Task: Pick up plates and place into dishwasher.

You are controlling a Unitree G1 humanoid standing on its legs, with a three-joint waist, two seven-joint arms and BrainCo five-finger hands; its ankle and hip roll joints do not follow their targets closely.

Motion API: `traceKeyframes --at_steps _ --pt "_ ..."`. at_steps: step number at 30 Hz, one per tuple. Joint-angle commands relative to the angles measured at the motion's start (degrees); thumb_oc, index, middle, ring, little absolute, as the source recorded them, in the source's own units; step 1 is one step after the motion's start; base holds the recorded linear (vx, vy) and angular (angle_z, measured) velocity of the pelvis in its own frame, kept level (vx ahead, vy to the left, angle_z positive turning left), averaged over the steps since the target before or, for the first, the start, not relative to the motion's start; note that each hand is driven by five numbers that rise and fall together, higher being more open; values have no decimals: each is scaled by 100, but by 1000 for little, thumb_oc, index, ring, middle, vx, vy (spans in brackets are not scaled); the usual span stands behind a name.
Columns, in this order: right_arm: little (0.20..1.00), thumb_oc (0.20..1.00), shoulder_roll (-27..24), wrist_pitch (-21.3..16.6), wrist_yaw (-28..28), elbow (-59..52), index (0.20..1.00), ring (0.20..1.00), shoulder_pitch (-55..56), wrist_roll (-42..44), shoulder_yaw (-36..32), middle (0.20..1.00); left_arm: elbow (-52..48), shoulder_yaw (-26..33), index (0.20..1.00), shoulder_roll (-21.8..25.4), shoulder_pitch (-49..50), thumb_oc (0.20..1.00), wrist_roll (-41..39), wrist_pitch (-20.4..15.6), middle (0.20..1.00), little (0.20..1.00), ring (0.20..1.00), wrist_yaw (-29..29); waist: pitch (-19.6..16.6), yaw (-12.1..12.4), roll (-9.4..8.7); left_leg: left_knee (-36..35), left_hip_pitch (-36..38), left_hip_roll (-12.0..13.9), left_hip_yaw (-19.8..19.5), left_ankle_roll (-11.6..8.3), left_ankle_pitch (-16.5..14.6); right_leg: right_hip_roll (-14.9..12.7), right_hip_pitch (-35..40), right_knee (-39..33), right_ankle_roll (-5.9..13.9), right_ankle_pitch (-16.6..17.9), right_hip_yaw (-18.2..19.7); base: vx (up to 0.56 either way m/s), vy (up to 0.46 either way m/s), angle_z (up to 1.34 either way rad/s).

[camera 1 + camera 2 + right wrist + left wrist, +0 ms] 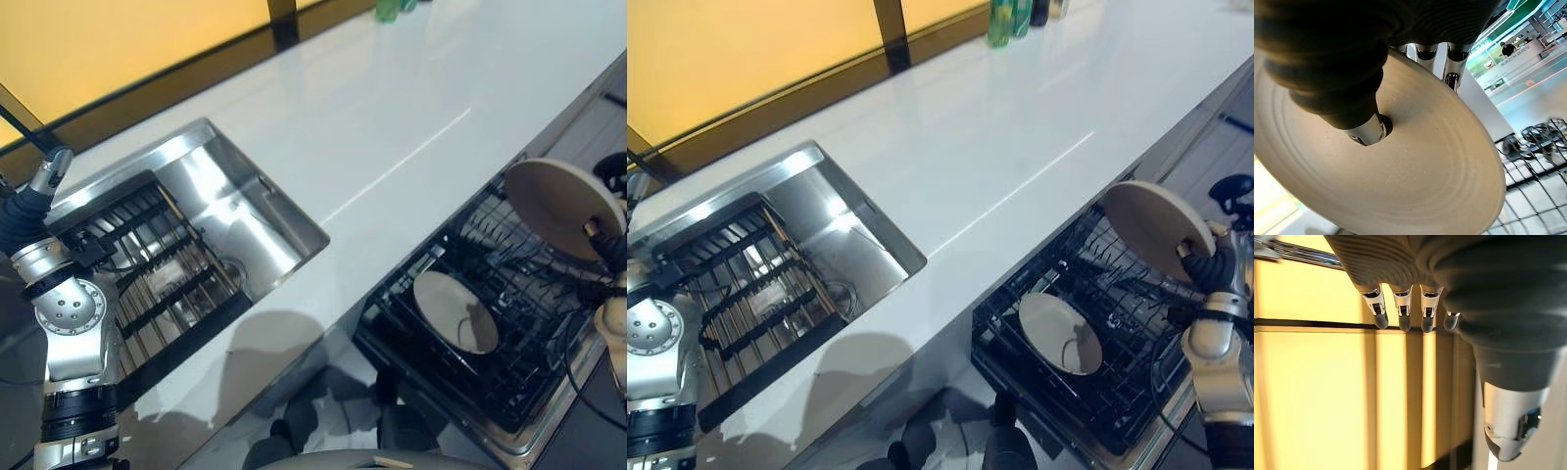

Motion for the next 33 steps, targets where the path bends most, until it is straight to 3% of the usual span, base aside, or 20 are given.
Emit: traceKeyframes --at_steps 1,8,13,21,33 --pt "200 200 -574 -88 -339 -26 200 200 -661 -78 247 200 90 -138 1000 333 -405 1000 16 -288 1000 1000 1000 380 222 -141 142 20 -596 400 -228 -47 616 -59 -386 1222 54 -1083 280 -128 36 7" --pt "200 200 -1233 -222 -393 666 200 200 -1041 -72 443 200 122 -352 1000 250 -473 1000 169 -446 1000 1000 1000 789 451 -309 562 44 -855 368 -259 -127 730 -72 -985 1803 -90 -1355 410 -51 78 2" --pt "200 200 -1384 -277 -135 882 200 200 -1175 39 506 200 92 -431 1000 231 -477 1000 233 -489 1000 1000 1000 938 514 -399 730 20 -938 319 -238 -145 751 -94 -1228 2011 -130 -1460 519 -3 77 -7" --pt "200 200 -1406 -301 373 1159 200 200 -1197 89 749 200 133 -547 1000 286 -585 1000 176 -356 1000 1000 1000 1072 580 -487 832 52 -971 294 -187 -157 729 -122 -1360 2190 -173 -1576 602 30 41 -6" --pt "200 200 -1267 168 1751 1793 200 200 -1603 -94 1694 200 174 -738 1000 419 -907 1000 130 -233 1000 1000 1000 1075 747 -367 862 243 -1226 223 -259 -135 735 -207 -1515 2401 -220 -1657 591 1 -11 2"
